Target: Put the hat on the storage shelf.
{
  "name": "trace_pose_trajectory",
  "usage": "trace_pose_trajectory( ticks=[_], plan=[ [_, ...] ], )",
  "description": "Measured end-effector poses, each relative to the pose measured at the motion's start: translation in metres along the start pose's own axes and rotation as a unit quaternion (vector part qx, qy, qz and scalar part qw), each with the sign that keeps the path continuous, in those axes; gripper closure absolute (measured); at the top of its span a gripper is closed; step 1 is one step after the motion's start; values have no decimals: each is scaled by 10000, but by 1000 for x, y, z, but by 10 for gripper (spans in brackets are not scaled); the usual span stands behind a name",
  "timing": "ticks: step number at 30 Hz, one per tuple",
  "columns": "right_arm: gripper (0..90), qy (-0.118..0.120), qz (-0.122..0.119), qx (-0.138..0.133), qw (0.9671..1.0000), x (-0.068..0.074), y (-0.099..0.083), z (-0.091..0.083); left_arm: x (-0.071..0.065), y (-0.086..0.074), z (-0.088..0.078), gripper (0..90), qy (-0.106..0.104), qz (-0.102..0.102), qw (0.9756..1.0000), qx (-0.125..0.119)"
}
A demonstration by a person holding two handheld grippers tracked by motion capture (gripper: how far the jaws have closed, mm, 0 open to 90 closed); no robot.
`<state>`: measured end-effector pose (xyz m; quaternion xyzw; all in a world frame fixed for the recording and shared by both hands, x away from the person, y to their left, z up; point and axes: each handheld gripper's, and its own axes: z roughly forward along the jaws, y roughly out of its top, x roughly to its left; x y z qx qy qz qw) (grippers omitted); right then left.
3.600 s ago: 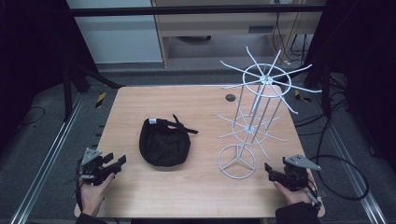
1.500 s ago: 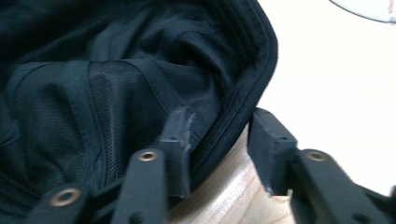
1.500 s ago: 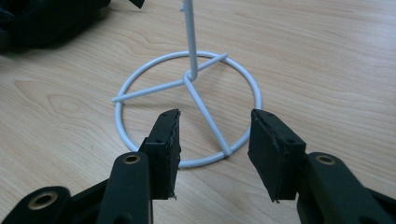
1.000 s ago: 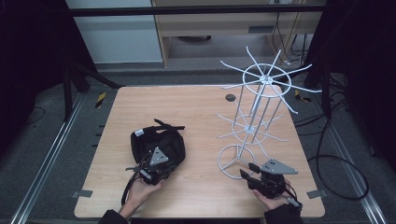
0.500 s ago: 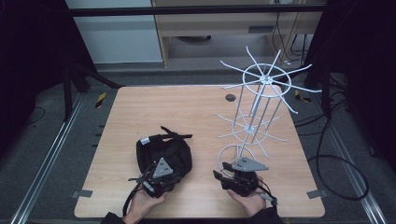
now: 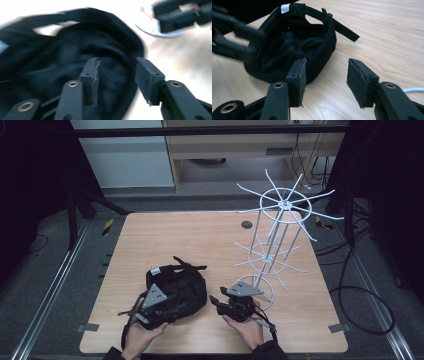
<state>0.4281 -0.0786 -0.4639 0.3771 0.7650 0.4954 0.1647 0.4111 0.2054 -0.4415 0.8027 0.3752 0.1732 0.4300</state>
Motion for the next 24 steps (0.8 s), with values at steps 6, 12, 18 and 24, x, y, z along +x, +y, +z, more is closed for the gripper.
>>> trace_pose_trajectory(
  ticks=[6,12,18,24],
  plan=[
    [490,-69,-148,95,9998,4,5,16,55,-10,-21,461,1037,-613,9927,-109],
    [486,-92,-176,71,9998,9,5,19,81,-22,-18,457,1387,-920,9860,93],
    [474,-146,-223,39,9996,14,5,27,90,-28,-10,474,1179,-1060,9871,230],
    [475,-144,-246,151,9995,18,4,39,89,-29,-4,545,989,-1087,9885,345]
  ],
)
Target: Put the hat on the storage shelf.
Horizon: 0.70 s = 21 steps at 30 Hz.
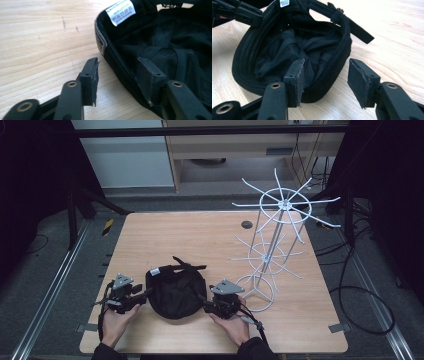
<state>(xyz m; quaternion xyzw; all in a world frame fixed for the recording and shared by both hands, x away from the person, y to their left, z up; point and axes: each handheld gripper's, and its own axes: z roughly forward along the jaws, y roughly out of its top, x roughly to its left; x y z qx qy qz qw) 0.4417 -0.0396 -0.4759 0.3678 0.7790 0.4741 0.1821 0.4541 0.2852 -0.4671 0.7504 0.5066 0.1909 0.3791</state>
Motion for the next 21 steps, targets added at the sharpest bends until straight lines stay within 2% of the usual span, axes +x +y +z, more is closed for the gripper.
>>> trace_pose_trajectory(
  ticks=[3,7,12,15,16,19,21],
  plan=[
    [484,41,-14,98,9999,2,0,7,-1,-2,3,615,-102,-22,9999,133],
    [502,-76,-57,298,9995,5,-1,14,-3,-2,4,659,-80,-93,9997,217],
    [522,-116,46,545,9984,3,-3,19,-5,-3,6,697,-60,-129,9995,283],
    [596,-100,65,709,9974,2,-4,23,-6,-3,6,712,-60,-120,9995,285],
    [647,-82,78,759,9971,1,-4,24,-7,-3,6,715,-58,-116,9995,277],
    [777,-81,60,771,9970,2,-2,23,-9,-4,7,722,-67,-119,9996,262],
    [802,-95,16,745,9972,3,-1,22,-10,-4,7,724,-70,-99,9996,246]
  ],
)
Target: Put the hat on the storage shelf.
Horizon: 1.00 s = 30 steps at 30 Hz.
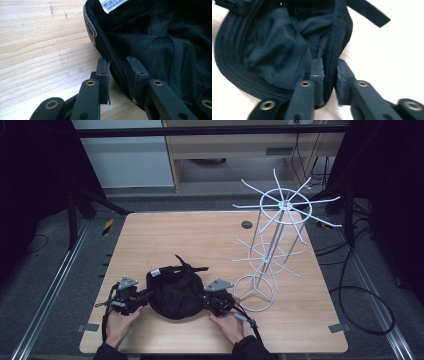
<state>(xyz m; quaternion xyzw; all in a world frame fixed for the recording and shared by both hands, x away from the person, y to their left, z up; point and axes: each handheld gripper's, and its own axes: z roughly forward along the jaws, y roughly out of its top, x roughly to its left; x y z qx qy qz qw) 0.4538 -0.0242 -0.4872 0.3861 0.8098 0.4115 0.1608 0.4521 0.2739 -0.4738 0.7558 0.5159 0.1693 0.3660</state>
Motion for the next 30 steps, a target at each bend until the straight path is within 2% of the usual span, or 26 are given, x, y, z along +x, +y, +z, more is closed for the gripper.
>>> trace_pose_trajectory(
  ticks=[1,3,4,5,6,7,11,12,16,22,27,30],
  plan=[
    [824,-60,-130,-171,9997,2,6,-5,-2,0,1,725,0,24,10000,-8],
    [826,-63,-172,-253,9995,3,8,-7,-3,0,1,725,1,39,10000,-6],
    [830,-99,-290,-513,9982,5,14,-14,-5,-1,4,726,-53,25,10000,11],
    [830,-99,-290,-513,9982,5,14,-14,-5,-1,4,726,-53,25,10000,11],
    [832,-100,-347,-610,9975,6,17,-18,-6,-1,5,726,-89,43,10000,9],
    [834,-48,-469,-833,9954,8,22,-25,-10,0,8,726,-131,77,9999,22],
    [836,-2,-640,-1006,9929,10,25,-30,-15,1,11,727,-122,146,9998,7],
    [837,39,-756,-1107,9910,12,27,-33,-19,2,15,727,-100,208,9997,-9],
    [837,132,-1027,-1260,9866,16,28,-37,-21,4,20,726,-92,164,9998,-83],
    [837,232,-1343,-1234,9829,22,26,-39,-21,5,26,717,-119,193,9996,-147],
    [837,168,-1361,-1123,9842,20,21,-38,-18,6,22,675,-247,139,9995,-132],
    [837,61,-1342,-1060,9852,19,19,-38,-14,6,13,631,-301,86,9993,-199]
  ],
)
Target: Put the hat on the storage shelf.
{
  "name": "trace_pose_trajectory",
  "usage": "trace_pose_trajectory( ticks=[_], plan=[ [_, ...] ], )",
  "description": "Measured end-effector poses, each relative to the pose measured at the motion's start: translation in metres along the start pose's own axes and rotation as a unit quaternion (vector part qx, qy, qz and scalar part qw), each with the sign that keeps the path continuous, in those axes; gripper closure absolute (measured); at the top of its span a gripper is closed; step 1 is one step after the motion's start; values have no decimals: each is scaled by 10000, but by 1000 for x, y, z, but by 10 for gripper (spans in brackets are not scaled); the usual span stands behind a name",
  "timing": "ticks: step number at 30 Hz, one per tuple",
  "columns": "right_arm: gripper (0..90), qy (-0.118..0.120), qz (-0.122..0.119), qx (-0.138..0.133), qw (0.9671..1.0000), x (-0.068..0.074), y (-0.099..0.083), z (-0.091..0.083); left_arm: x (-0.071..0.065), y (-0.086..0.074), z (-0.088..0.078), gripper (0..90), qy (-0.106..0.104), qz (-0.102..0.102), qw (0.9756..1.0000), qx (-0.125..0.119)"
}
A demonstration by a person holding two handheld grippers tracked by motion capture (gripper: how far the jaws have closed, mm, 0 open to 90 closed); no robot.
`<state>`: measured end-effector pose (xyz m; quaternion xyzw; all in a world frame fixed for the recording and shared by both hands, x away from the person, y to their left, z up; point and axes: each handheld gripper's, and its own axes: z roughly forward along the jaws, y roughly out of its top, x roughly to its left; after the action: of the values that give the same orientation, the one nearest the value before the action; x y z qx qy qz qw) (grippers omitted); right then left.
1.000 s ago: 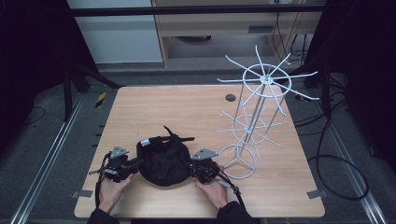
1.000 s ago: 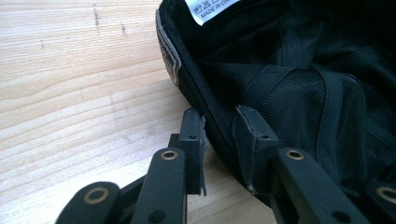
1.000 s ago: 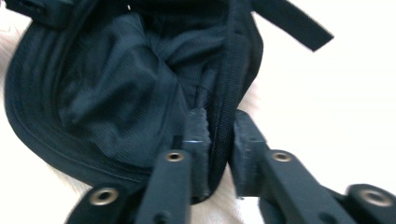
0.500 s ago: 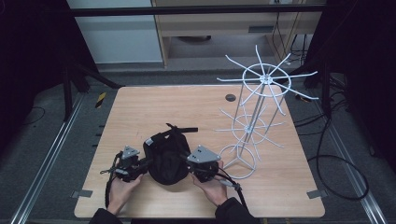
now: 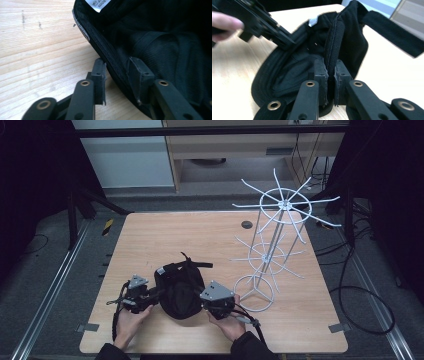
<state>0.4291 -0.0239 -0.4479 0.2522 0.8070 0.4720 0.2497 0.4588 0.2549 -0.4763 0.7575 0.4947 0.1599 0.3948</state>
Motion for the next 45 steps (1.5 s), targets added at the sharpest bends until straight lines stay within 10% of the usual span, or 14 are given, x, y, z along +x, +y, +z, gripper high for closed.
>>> trace_pose_trajectory(
  ticks=[14,35,45],
  plan=[
    [837,-173,1,158,9997,-2,-7,1,-27,40,-42,533,-552,-118,9943,-900],
    [836,-96,-106,181,9997,3,-8,2,-80,75,-3,429,-780,-30,9943,-731],
    [832,-41,-152,201,9997,5,-9,3,-81,78,9,636,-758,-288,9958,-431]
  ],
)
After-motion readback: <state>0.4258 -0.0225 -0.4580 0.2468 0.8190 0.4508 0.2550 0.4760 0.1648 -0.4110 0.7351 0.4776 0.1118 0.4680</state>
